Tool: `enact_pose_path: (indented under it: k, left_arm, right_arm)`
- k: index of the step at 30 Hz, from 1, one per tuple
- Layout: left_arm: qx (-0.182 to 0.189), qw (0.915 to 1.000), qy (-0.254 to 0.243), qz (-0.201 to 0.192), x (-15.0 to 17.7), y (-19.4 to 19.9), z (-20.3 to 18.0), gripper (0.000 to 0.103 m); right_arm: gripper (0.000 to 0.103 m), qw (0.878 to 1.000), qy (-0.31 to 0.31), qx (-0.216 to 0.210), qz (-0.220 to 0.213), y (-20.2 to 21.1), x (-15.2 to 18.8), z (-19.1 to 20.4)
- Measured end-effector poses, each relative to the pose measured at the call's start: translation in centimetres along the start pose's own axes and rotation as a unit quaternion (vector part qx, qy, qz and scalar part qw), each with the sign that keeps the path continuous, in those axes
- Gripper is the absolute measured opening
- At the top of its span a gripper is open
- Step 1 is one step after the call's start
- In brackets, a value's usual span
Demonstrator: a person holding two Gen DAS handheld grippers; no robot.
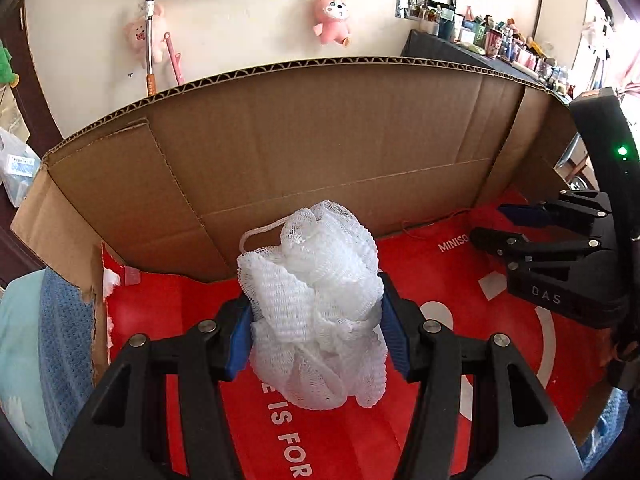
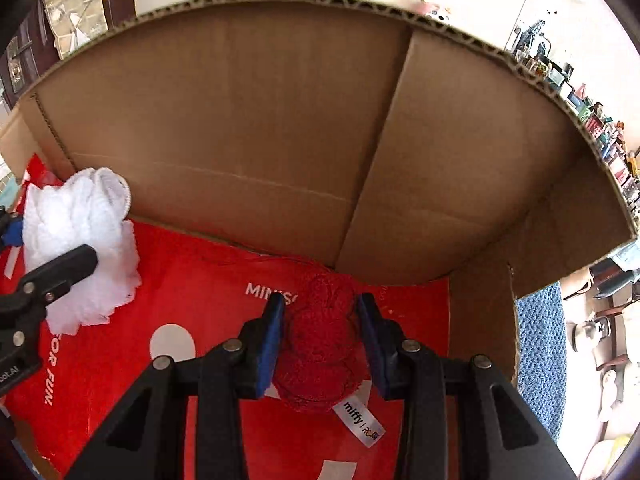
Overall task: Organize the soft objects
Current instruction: 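Carry the white puff and red bunny into the box and release both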
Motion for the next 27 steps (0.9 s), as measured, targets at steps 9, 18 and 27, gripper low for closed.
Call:
enact_pose_path:
  k: [9,18,27]
  left_arm:
    - [-0.035,0.9991,0.003,0.025,-0.1,-0.2,1.1,0.053]
    - [-0.072,0.9962,0.015,0.046,0.8,-0.2,3.0,0.056]
    - [-0.069,0.9965,0.016,0.046,1.1,-0.2,3.6,0.060]
  right_arm:
    - [0.041,1.000,0.002,0.015,0.010,-0.5,-0.4,0.6]
    - [0.043,0.999,0.004,0.030,0.016,-0.9,-1.1,1.9]
    - [0.044,0.999,0.005,0.031,0.016,-1.3,-1.4,2.7]
Point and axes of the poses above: each gripper's, at about its wrist camera, not at the fingertips, and y roughly against the way its jaws point, z to its left, x to its underside, the point moved 3 cm from there along -y, roughly the way its jaws point, and after that the axes turned 11 degrees about -y, right-handed, at the moved point
